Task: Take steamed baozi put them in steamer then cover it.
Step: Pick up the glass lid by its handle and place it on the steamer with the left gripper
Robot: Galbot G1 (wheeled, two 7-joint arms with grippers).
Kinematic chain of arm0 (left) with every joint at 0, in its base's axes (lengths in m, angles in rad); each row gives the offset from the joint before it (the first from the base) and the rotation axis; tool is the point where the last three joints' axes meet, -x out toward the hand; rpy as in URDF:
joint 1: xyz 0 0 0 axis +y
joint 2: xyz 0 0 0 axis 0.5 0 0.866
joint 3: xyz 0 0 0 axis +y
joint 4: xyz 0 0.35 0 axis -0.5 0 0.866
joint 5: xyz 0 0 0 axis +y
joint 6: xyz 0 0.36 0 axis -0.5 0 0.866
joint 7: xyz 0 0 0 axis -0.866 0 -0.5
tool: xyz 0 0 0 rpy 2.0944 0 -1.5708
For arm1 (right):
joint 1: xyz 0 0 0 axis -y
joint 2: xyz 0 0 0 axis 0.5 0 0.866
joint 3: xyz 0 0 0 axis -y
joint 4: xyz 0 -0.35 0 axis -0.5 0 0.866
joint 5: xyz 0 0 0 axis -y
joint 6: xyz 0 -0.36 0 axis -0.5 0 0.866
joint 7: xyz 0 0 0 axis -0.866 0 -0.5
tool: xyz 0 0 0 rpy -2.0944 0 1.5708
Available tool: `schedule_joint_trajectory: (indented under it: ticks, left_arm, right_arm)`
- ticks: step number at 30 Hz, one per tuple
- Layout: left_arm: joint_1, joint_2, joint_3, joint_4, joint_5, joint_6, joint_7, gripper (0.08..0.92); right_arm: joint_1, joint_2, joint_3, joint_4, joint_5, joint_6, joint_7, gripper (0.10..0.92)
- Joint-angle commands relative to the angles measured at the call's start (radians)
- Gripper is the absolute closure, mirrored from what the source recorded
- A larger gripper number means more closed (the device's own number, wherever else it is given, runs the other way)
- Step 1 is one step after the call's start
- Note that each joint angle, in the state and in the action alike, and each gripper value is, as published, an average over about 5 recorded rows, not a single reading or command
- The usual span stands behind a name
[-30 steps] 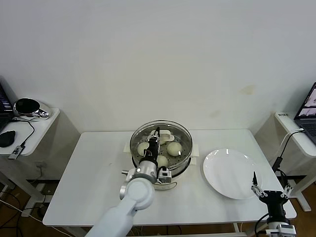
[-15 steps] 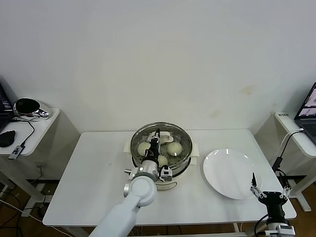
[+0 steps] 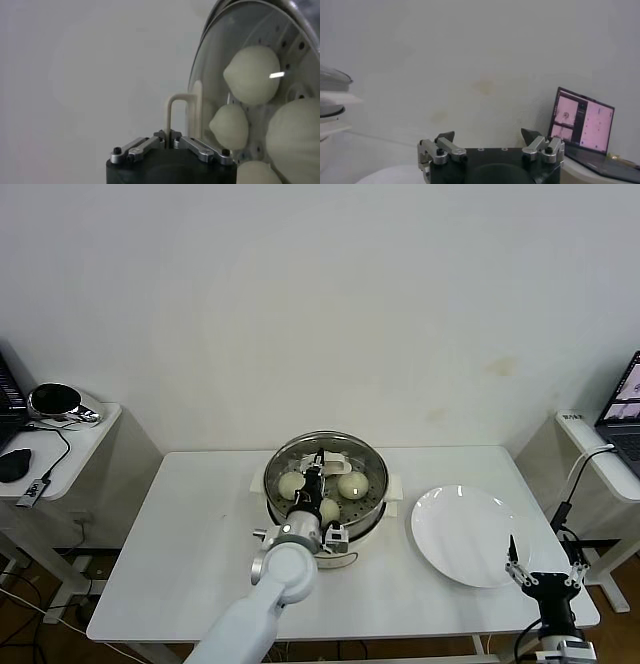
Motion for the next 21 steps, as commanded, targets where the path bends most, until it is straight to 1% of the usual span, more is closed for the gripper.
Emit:
schedule_joint_trajectory:
  ticks: [1,13,21]
  left_arm:
    - [-0.002,-0.005,-0.004,-0.022,-0.011,0.001,0.004,0.869]
    - [0.012,-0.001,0.000,-0.043,-0.008,-0.006,0.019,0.869]
    - [0.017,-0.003,0.003,-0.029,0.004,-0.016,0.018,0.869]
  right_arm:
    - [0.000,0.003,-0.008,-0.002,-0.004,0.002,0.000,0.203]
    - [-0.002,0.006,-0.009,-0.002,-0.010,0.006,0.000,0.203]
    - [-0.002,0.007,-0.012,-0.002,-0.012,0.008,-0.002,0.203]
